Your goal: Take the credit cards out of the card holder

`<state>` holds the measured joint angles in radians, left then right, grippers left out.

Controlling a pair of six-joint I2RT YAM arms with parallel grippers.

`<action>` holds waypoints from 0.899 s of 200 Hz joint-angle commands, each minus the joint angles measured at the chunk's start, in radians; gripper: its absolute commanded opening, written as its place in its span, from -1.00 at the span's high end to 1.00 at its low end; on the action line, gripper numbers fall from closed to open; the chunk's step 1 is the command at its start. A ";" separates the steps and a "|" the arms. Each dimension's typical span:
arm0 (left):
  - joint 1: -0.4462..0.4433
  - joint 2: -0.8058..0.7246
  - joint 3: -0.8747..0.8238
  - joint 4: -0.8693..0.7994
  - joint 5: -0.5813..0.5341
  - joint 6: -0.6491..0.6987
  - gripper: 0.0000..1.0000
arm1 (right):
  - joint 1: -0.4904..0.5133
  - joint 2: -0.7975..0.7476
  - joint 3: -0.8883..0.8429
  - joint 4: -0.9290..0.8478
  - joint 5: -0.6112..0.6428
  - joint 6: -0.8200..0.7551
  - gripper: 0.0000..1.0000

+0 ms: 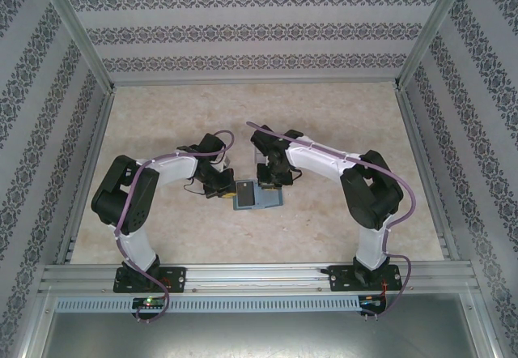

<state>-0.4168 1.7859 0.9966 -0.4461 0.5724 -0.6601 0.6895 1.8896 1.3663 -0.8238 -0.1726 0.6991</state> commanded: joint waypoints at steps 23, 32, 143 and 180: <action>0.007 0.027 0.019 -0.072 -0.035 0.024 0.97 | -0.025 -0.019 -0.013 -0.076 0.041 -0.059 0.70; 0.006 0.027 0.021 -0.074 -0.036 0.024 0.97 | -0.026 -0.016 -0.012 -0.083 0.054 -0.064 0.69; 0.005 0.039 0.064 -0.107 -0.038 0.049 0.97 | -0.032 0.023 -0.023 -0.099 0.121 -0.079 0.55; 0.005 0.031 0.080 -0.117 -0.039 0.049 0.97 | -0.035 -0.031 -0.009 -0.118 0.134 -0.075 0.54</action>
<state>-0.4168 1.8080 1.0496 -0.5171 0.5533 -0.6346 0.6628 1.8984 1.3506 -0.9043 -0.0742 0.6281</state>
